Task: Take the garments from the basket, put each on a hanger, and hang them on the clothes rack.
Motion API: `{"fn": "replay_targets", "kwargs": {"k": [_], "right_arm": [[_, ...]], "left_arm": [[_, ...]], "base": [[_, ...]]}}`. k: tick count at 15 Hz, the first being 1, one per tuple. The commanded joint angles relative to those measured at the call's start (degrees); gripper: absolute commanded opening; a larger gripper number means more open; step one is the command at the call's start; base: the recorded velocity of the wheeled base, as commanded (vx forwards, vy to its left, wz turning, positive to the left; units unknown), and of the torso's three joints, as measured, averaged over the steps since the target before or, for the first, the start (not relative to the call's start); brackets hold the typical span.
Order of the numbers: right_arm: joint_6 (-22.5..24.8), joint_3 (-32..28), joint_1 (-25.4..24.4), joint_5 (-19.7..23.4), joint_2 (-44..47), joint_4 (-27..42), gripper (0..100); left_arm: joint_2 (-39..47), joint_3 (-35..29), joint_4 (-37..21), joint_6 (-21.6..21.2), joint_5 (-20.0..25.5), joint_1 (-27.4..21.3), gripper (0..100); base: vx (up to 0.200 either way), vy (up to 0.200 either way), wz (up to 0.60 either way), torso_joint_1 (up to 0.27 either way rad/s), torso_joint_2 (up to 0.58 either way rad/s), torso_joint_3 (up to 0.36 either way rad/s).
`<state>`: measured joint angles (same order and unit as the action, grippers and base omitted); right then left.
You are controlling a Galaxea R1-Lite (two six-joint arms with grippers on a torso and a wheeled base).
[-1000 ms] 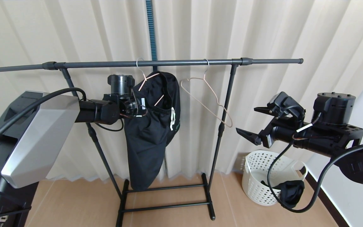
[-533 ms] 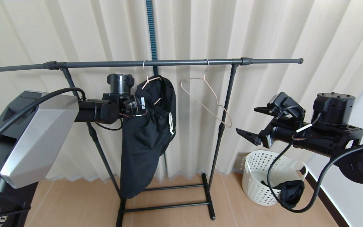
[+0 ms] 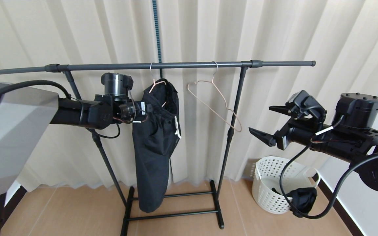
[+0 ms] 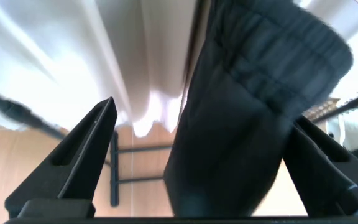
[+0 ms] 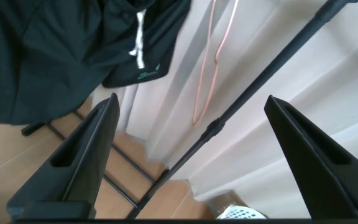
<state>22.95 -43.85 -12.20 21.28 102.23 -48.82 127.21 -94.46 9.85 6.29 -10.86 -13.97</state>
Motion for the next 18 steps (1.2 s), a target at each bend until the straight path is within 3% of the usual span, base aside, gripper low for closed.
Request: {"fn": "replay_targets", "kwargs": {"k": [1, 4, 6, 9, 14, 15, 17, 18], "right_arm": [[-1.4, 1.5, 0.2, 0.1, -2.4, -1.1, 100], [-2.5, 4.1, -0.9, -0.2, -7.5, -0.7, 100], [-2.5, 4.6, -1.2, -0.4, -9.9, -0.2, 100], [-3.4, 8.3, -1.2, -0.3, -15.6, 0.7, 100], [-6.7, 18.6, -1.2, -0.3, -26.5, 0.1, 100], [-6.7, 18.7, -1.2, -0.3, -26.6, 0.1, 100], [-6.7, 23.9, -1.2, -0.4, -31.7, 0.4, 100], [-6.7, 25.1, -1.2, -0.4, -32.8, 0.3, 100]], "left_arm": [[-7.8, 6.5, 0.1, 0.0, 0.3, -0.2, 100], [-13.8, 14.2, 0.3, -0.1, 3.4, -0.3, 100], [-18.4, 21.6, 4.2, -0.3, 6.6, -0.2, 100], [-23.8, 30.5, 8.1, -0.3, 6.6, -0.2, 100], [-38.8, 51.8, 16.0, -0.6, 6.6, -0.4, 100], [-39.0, 52.1, 16.1, -0.7, 6.6, -0.4, 100], [-45.6, 63.4, 22.2, -0.9, 6.6, -0.6, 100], [-46.9, 65.4, 22.8, -1.0, 6.6, -0.6, 100]], "base": [[0.0, 0.0, 0.0, 0.0, 0.0, 0.0], [0.0, 0.0, 0.0, 0.0, 0.0, 0.0], [0.0, 0.0, 0.0, 0.0, 0.0, 0.0], [0.0, 0.0, 0.0, 0.0, 0.0, 0.0], [0.0, 0.0, 0.0, 0.0, 0.0, 0.0], [0.0, 0.0, 0.0, 0.0, 0.0, 0.0], [0.0, 0.0, 0.0, 0.0, 0.0, 0.0], [0.0, 0.0, 0.0, 0.0, 0.0, 0.0]]}}
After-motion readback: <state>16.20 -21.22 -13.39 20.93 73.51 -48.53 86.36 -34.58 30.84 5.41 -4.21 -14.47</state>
